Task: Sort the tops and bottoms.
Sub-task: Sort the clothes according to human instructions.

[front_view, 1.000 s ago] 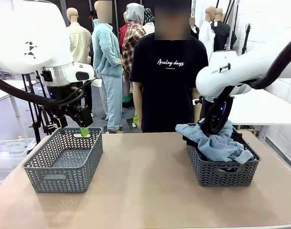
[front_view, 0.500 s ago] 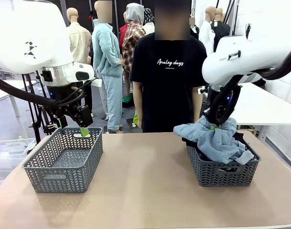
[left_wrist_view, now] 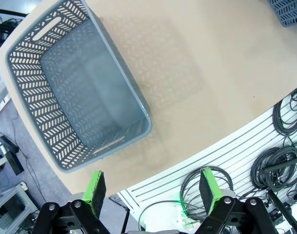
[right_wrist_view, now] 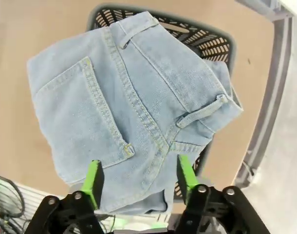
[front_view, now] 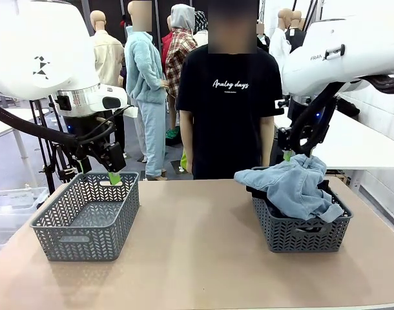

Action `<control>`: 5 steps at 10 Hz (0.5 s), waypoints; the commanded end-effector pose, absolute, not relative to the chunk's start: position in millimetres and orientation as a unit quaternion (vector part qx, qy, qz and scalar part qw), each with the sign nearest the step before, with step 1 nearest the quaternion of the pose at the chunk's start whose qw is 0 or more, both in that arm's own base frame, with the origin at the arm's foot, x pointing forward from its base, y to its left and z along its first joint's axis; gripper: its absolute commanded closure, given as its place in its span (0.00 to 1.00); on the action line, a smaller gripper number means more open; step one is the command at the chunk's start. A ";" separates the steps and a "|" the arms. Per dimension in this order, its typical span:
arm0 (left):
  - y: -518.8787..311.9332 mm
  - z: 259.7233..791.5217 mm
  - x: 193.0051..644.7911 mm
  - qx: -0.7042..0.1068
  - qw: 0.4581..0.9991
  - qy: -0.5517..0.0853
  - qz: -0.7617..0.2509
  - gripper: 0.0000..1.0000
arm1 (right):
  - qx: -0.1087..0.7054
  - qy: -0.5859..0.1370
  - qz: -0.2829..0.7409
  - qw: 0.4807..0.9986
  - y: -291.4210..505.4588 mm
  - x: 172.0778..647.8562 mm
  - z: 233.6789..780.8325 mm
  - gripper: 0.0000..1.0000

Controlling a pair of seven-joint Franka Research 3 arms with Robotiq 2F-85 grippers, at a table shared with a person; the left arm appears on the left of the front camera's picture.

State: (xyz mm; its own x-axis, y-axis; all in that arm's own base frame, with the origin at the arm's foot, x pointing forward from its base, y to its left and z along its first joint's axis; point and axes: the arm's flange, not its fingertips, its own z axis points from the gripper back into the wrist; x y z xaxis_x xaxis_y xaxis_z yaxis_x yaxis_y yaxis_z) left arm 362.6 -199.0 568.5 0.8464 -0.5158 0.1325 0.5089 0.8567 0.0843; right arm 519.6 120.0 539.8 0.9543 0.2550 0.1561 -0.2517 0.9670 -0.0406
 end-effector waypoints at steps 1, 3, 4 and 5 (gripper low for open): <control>-197.5 569.3 363.4 0.024 0.960 -0.080 -0.266 0.00 | -0.036 -0.087 0.115 0.989 124.6 513.6 539.7 0.00; -197.5 569.3 363.4 0.024 0.960 -0.080 -0.266 0.00 | -0.016 -0.084 0.126 0.988 121.2 518.2 542.7 0.00; -197.5 569.3 363.4 0.024 0.960 -0.080 -0.266 0.00 | -0.016 -0.084 0.126 0.988 121.2 518.2 542.7 0.00; -197.5 569.3 363.4 0.024 0.960 -0.080 -0.266 0.00 | -0.016 -0.084 0.126 0.988 121.2 518.2 542.7 0.00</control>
